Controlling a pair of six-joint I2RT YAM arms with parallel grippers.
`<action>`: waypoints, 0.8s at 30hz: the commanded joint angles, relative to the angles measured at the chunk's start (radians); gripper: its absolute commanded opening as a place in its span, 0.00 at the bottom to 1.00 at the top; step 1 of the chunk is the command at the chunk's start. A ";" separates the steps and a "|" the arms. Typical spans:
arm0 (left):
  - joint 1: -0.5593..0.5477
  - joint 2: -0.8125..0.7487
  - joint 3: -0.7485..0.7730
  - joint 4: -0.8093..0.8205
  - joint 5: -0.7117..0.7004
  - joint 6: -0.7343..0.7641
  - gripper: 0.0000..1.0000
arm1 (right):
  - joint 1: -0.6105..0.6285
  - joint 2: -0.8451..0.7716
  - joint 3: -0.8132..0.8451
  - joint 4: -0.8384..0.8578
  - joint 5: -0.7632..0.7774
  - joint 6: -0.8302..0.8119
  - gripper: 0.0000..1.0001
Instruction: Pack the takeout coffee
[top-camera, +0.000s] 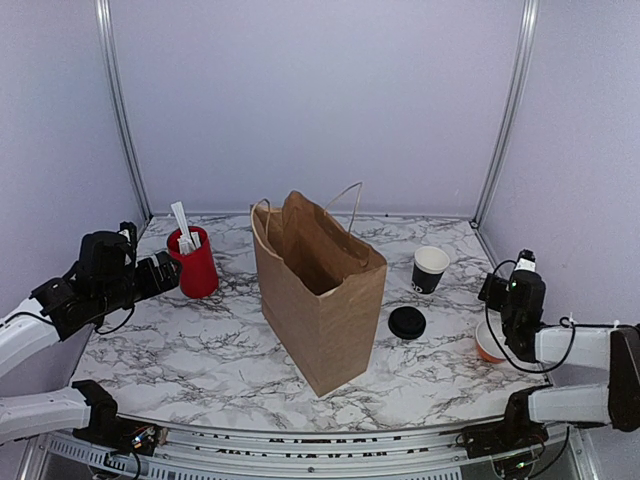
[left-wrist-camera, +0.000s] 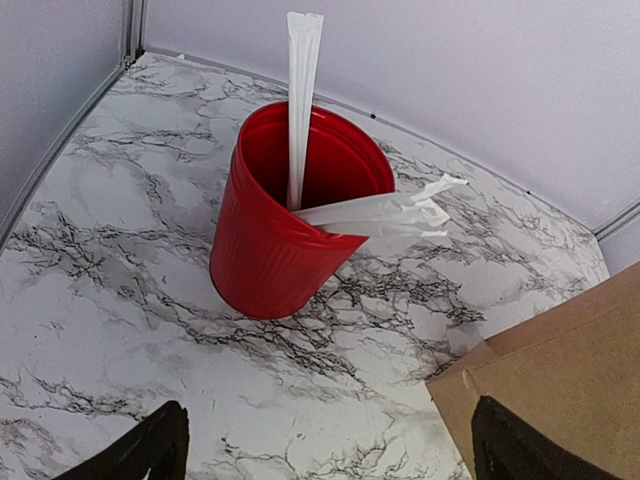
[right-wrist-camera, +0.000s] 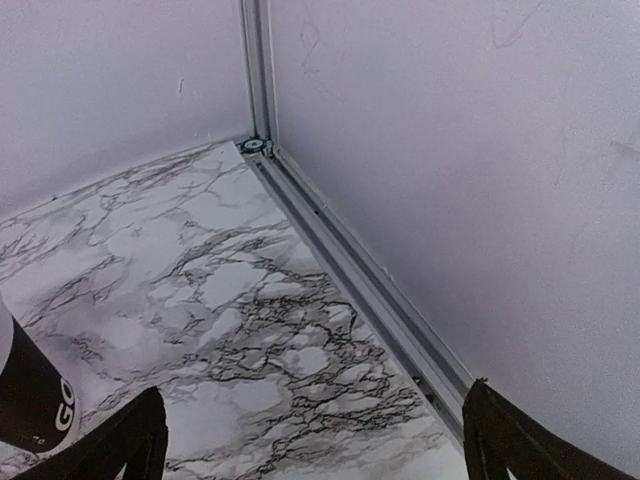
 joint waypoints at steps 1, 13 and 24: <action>0.005 -0.037 -0.017 0.049 -0.027 0.012 0.99 | -0.040 0.103 -0.073 0.467 0.027 -0.076 1.00; 0.004 -0.035 -0.074 0.084 -0.156 0.033 0.99 | -0.051 0.337 -0.022 0.640 -0.115 -0.171 1.00; 0.005 0.032 -0.098 0.212 -0.293 0.093 0.99 | -0.059 0.511 -0.080 0.926 -0.187 -0.224 1.00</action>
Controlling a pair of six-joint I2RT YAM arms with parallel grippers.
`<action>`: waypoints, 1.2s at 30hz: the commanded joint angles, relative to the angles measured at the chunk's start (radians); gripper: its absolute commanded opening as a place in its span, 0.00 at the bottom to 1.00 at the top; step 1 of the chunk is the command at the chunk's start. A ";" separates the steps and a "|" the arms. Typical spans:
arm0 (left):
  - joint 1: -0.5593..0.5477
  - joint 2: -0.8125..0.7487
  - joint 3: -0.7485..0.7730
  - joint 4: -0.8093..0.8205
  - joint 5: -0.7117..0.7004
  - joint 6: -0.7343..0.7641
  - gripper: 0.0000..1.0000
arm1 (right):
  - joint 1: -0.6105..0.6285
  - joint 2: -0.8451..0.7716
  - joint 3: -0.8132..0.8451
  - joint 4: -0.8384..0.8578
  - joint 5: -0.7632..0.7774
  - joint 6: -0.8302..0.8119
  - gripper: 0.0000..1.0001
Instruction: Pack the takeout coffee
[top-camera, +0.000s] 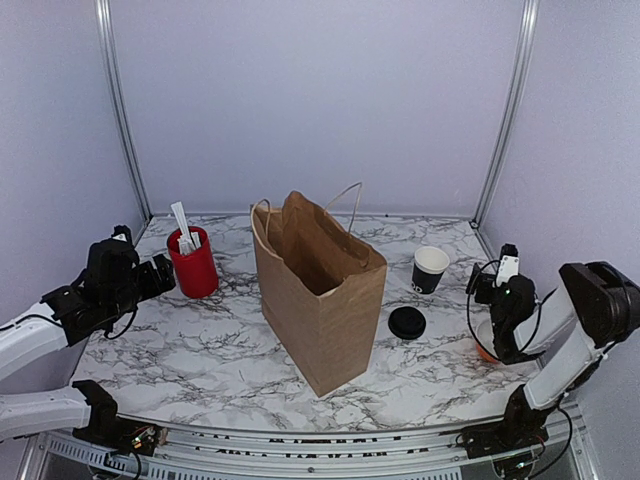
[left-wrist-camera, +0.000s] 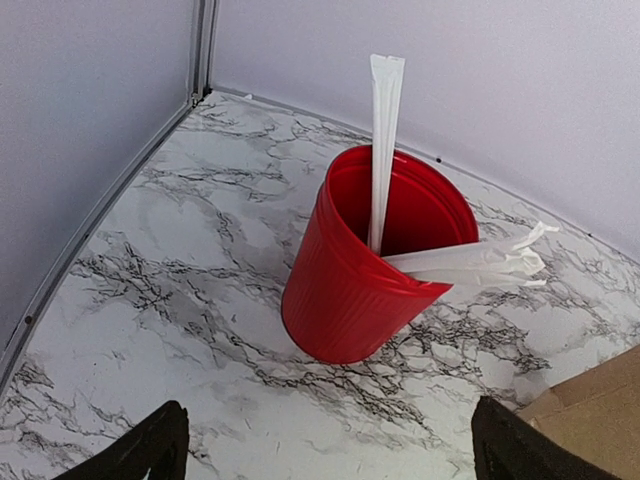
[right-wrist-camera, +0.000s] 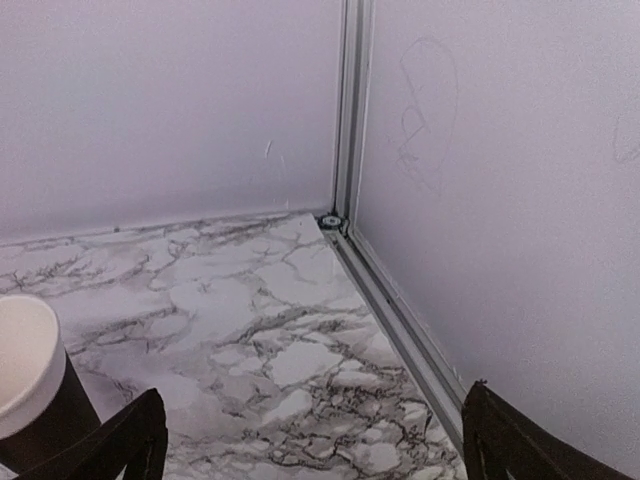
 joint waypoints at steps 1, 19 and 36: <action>0.005 0.015 -0.024 0.115 -0.120 0.068 0.99 | -0.014 0.033 -0.013 0.093 -0.018 -0.012 1.00; 0.309 0.366 -0.174 0.696 -0.357 0.290 0.99 | -0.010 0.057 0.000 0.112 -0.034 -0.040 1.00; 0.383 0.587 -0.339 1.368 -0.078 0.509 0.99 | -0.010 0.058 0.001 0.112 -0.033 -0.042 1.00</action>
